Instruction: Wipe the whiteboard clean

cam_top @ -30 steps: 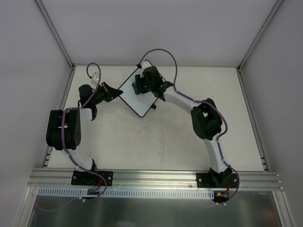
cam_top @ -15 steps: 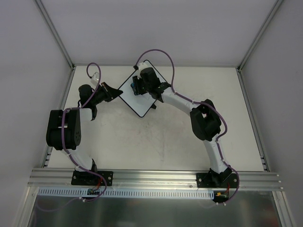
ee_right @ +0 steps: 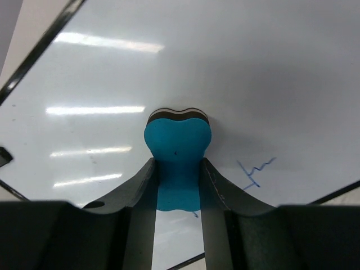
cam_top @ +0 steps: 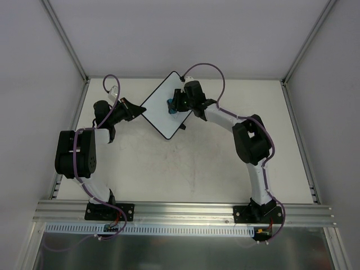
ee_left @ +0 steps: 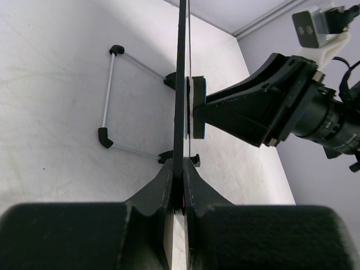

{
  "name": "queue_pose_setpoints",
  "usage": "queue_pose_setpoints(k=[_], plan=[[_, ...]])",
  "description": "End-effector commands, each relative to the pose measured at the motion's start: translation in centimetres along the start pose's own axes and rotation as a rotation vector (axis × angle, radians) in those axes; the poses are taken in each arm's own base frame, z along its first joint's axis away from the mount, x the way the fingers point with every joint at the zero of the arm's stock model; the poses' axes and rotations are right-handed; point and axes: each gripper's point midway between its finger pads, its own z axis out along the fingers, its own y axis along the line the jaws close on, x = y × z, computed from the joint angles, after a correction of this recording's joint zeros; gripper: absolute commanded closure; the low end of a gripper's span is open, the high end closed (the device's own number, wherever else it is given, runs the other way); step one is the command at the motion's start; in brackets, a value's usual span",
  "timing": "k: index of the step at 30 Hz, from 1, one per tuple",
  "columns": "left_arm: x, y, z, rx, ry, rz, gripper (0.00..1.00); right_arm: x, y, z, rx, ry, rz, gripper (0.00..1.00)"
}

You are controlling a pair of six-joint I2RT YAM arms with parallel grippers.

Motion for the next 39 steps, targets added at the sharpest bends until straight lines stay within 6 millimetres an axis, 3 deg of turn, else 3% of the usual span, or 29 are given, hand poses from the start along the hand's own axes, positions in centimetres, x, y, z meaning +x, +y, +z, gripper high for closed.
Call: queue_pose_setpoints(k=[1,7,17,23,28,39], plan=[[1.4,-1.6,0.8,0.087,0.064,0.085,1.00,5.7,-5.2,0.2,0.139,0.145,0.127,1.00],[1.5,-1.6,0.8,0.088,0.066,0.082,1.00,6.4,-8.7,-0.1,0.200,0.155,0.256,1.00],[1.4,-1.6,0.8,0.088,0.063,0.084,1.00,6.1,-10.0,-0.1,0.172,0.147,0.337,0.99],[1.4,-1.6,0.8,0.088,0.065,0.083,1.00,6.1,-8.5,0.2,0.115,0.161,0.301,1.00],[1.4,-1.6,0.9,0.088,0.065,0.082,1.00,6.7,-5.6,0.0,0.072,0.174,0.202,1.00],[1.4,-1.5,0.8,0.088,0.066,0.081,1.00,9.7,-0.6,-0.4,0.032,0.213,0.060,1.00]])
